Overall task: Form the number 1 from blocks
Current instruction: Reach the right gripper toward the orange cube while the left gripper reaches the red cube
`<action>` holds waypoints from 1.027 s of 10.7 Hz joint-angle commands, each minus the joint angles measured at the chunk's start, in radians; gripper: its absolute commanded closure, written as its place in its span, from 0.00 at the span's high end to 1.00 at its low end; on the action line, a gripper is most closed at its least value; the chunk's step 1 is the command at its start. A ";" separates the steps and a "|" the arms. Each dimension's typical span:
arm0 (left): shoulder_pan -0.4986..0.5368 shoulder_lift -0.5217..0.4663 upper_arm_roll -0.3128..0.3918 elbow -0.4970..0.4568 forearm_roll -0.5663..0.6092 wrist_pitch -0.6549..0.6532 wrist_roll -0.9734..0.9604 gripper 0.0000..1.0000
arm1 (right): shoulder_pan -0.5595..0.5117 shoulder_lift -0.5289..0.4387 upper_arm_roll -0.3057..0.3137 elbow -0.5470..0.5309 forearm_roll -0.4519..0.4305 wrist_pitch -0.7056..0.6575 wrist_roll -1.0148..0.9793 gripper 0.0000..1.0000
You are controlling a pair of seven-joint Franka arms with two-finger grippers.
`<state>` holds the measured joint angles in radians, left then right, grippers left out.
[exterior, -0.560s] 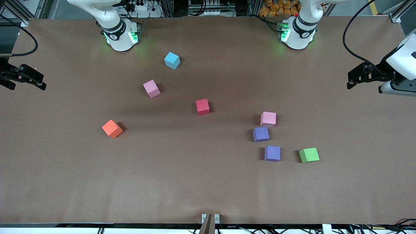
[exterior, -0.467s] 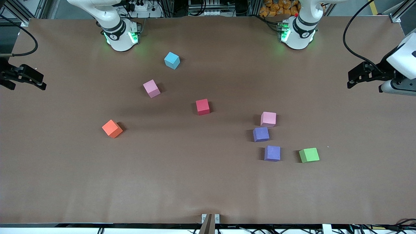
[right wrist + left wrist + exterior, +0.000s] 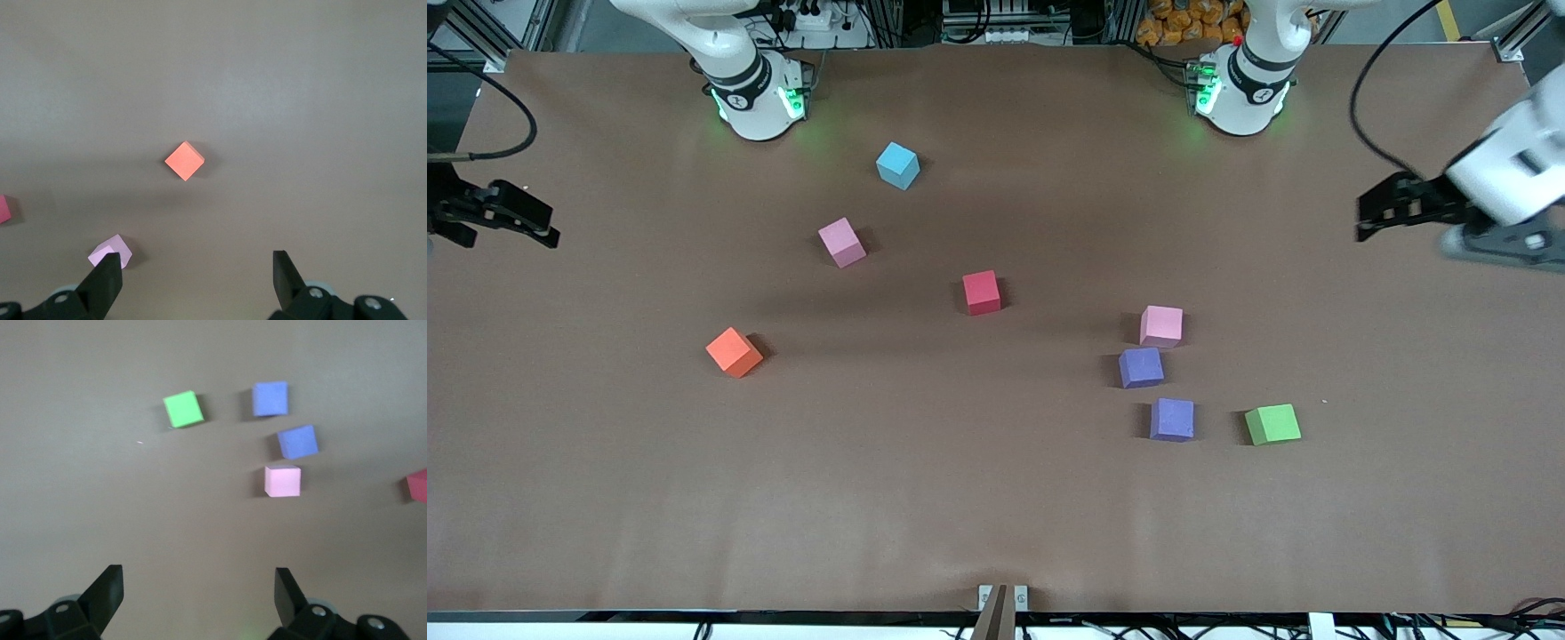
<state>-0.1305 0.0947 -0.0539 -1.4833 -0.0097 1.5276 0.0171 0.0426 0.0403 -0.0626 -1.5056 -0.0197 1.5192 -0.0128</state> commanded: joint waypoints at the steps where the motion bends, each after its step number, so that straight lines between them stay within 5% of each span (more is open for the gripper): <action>1: -0.017 0.005 -0.047 -0.177 -0.016 0.150 -0.035 1.00 | -0.020 0.060 0.012 -0.016 0.013 0.039 0.002 1.00; 3: -0.027 0.005 -0.089 -0.337 -0.016 0.302 -0.118 1.00 | -0.017 0.151 0.012 -0.036 0.058 0.128 0.075 1.00; 7: -0.079 0.062 -0.112 -0.501 -0.021 0.538 -0.291 1.00 | -0.023 0.315 0.011 -0.084 0.140 0.344 0.435 1.00; 11: -0.187 0.169 -0.164 -0.479 -0.012 0.638 -0.522 1.00 | -0.015 0.435 0.007 -0.097 0.168 0.394 0.787 1.00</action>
<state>-0.2928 0.2341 -0.2160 -1.9739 -0.0120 2.1324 -0.4612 0.0382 0.4437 -0.0616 -1.6031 0.1324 1.9111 0.6925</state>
